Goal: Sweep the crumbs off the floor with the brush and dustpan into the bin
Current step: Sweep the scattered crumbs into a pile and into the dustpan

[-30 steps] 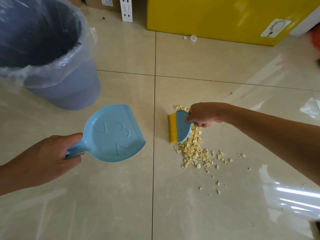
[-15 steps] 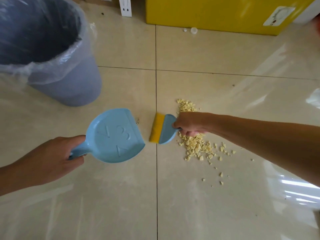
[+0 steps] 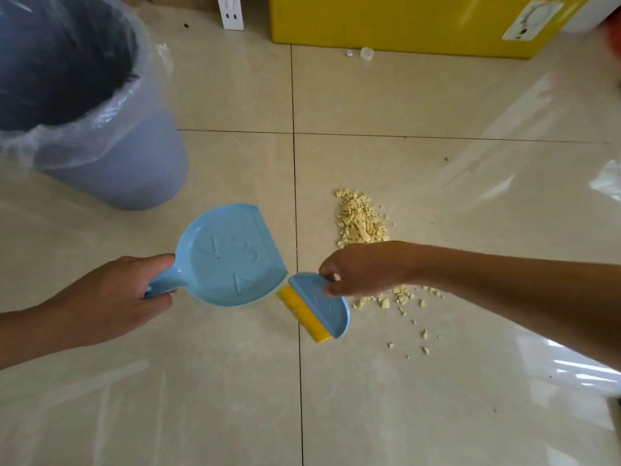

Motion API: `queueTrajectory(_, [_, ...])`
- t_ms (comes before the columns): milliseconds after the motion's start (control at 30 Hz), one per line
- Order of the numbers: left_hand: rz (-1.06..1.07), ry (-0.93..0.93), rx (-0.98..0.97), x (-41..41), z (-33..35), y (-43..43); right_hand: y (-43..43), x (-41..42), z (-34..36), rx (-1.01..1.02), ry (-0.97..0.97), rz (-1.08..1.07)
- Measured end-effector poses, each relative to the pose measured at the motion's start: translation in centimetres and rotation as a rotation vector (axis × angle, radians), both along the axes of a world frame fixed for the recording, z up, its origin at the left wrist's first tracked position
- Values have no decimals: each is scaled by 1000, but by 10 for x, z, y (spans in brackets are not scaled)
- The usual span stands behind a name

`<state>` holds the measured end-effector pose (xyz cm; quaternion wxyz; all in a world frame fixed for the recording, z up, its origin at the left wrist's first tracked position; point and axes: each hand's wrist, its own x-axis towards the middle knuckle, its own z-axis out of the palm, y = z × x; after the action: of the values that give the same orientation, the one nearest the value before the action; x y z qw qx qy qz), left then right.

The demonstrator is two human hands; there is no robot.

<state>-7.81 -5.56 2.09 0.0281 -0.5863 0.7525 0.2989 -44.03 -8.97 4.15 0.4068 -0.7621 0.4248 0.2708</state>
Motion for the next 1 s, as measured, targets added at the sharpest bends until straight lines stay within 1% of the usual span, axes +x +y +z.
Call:
queueTrajectory(33, [1,-7,3,0,0,-1,6,9,-5,-66,16,90])
queueTrajectory(100, [-6,-12,9,1,-1,-3,6,19,-18,-168,5,113])
queueTrajectory(233, [-1,-21,-14,1,0,-1,-34,19,-35,-337,3,4])
queueTrajectory(333, [-9,-31,-3,3,1,2,-71,10,-36,-429,43,-136])
queueTrajectory(400, [-10,-19,10,5,2,4,-89,4,-30,-462,97,-178])
queueTrajectory(500, [-11,-13,18,6,4,7,-101,-9,-21,-450,199,-204])
queueTrajectory(567, [-5,-16,26,5,7,9,-105,-23,-18,-421,231,-262])
queueTrajectory(667, [4,-19,24,7,9,9,-105,-42,-2,-343,159,-404])
queueTrajectory(733, [10,-31,19,10,8,8,-99,-45,12,-254,96,-434])
queueTrajectory(800, [18,-40,25,12,6,7,-84,-37,23,-108,21,-385])
queueTrajectory(867, [30,-32,34,12,4,7,-60,-24,22,-14,-28,-219])
queueTrajectory(933, [34,-21,56,9,2,7,-34,-14,10,-10,-10,7])
queueTrajectory(1000, [17,-12,62,5,0,7,-10,-10,-1,0,32,189])
